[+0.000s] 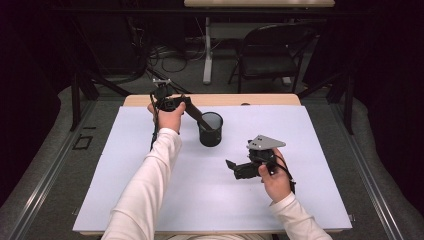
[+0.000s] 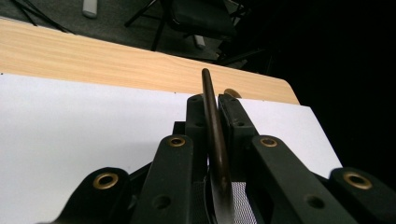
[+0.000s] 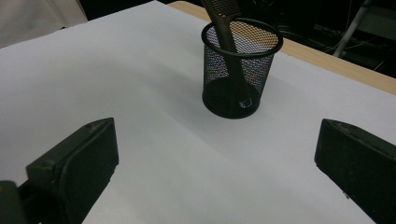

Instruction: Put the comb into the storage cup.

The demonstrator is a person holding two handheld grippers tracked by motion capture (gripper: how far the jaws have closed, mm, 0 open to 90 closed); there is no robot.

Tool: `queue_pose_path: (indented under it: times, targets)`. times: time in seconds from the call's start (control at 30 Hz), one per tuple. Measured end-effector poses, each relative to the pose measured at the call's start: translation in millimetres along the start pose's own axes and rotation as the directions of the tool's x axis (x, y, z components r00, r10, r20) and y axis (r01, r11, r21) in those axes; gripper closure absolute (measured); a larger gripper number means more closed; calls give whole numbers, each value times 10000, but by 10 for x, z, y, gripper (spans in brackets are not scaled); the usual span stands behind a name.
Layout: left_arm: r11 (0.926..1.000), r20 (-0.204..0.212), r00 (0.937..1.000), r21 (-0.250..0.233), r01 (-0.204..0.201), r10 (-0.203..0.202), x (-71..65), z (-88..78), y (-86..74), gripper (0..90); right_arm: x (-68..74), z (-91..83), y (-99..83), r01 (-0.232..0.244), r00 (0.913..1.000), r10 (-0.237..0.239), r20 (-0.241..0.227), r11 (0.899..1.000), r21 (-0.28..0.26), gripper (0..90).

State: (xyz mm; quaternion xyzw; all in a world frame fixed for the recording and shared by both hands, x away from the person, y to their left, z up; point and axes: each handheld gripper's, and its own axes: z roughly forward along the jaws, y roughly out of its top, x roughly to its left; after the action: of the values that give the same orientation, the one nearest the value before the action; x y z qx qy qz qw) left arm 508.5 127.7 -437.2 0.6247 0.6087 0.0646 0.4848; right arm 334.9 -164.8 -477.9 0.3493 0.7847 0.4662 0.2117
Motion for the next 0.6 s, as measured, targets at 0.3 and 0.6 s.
queue_pose_path:
  times: [0.3, 0.6]
  targets:
    - [10000, -62, 10000, 8, -45, 45, 3, -3, -1, 797, 0, 2, 0, 11, 10000, -11, 5, 10000, -2, 0]
    - [9997, 35, 10000, -240, -65, 66, -1, -32, 18, 703, -5, -2, 0, -19, 10000, 19, 12, 10000, -18, 0]
